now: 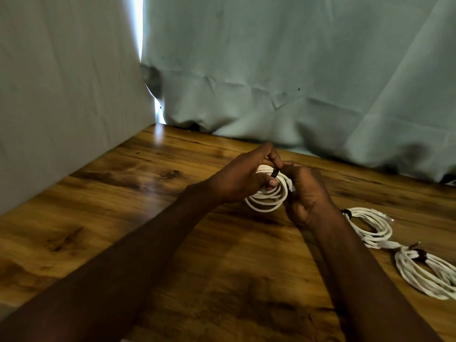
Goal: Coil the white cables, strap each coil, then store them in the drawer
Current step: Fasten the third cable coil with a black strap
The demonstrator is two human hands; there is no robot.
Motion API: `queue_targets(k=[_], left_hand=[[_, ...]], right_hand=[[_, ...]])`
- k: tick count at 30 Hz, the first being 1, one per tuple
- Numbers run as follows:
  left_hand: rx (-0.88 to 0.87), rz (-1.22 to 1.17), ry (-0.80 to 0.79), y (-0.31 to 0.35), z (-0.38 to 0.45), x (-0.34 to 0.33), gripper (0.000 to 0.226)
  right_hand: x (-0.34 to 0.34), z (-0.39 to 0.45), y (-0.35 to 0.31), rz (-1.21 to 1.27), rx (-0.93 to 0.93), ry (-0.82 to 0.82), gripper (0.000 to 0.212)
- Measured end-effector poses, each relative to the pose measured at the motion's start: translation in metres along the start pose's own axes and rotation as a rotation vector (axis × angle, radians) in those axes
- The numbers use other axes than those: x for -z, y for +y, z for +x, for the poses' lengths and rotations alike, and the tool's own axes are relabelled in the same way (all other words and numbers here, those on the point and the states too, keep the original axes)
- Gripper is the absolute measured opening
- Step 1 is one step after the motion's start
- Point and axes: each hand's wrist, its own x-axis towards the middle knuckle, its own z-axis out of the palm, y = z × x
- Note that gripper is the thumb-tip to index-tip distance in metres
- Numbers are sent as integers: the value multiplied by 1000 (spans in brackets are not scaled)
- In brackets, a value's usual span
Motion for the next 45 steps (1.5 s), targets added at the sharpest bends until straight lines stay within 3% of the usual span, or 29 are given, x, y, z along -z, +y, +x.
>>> queue_targets(k=[3, 9, 12, 14, 17, 19, 23, 26, 32, 36, 41, 45], left_hand=[[-30, 134, 54, 1, 1, -6, 22], [-39, 303, 123, -7, 2, -9, 18], [-2, 386, 242, -11, 6, -6, 19], [71, 414, 316, -12, 9, -1, 21], [287, 160, 390, -14, 11, 8, 19], [378, -5, 388, -15, 11, 14, 20], [513, -591, 282, -9, 8, 20, 6], [565, -810, 220, -10, 6, 23, 13], [618, -856, 154, -10, 9, 17, 25], [674, -1004, 226, -13, 14, 20, 24], [753, -716, 313, -17, 12, 12, 28], [708, -683, 270, -14, 8, 13, 30]], right_hand=[[0, 1, 2, -40, -40, 0, 61], [-7, -2, 6, -6, -6, 83, 46], [-14, -3, 6, 98, 135, 101, 40], [-17, -7, 3, -34, 332, 138, 26], [-16, -13, 2, -511, 675, 129, 31], [-18, -16, 5, -733, 803, 101, 32], [-20, -17, 9, -934, 874, 30, 31], [-21, -21, 7, -980, 914, 27, 32], [-21, -22, 5, -918, 950, 123, 16], [-22, -19, 6, -815, 907, 137, 12], [-25, -17, 15, -1056, 972, 85, 21], [-25, -19, 12, -901, 918, 65, 19]])
